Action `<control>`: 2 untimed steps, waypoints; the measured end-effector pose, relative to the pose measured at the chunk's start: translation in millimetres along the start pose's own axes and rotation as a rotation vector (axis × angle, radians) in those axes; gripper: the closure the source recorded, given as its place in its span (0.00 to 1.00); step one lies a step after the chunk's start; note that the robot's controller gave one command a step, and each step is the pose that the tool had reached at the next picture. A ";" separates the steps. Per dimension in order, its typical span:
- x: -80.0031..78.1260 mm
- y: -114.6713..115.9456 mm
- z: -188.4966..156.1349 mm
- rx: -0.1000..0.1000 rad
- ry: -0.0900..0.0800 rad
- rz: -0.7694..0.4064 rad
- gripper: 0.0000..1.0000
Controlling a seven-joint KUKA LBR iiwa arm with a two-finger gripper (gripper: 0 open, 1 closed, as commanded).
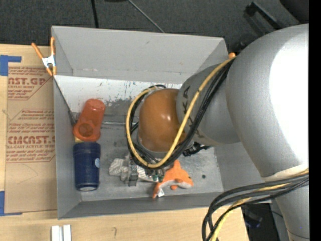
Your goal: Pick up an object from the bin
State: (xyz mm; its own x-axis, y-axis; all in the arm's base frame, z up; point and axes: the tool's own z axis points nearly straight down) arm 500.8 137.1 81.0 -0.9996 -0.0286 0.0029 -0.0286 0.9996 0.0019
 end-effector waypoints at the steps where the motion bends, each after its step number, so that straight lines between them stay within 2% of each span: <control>1: 0.6 0.0 -10.3 0.001 0.003 0.000 1.00; 2: 1.5 0.0 -32.0 0.001 0.004 0.000 1.00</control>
Offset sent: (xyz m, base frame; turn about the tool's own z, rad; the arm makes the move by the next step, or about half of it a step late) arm 0.0001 0.0000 0.0360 0.0000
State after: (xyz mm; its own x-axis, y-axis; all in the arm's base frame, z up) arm 499.4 137.0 113.1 -0.9996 -0.0286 0.0073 -0.0286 0.9996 0.0005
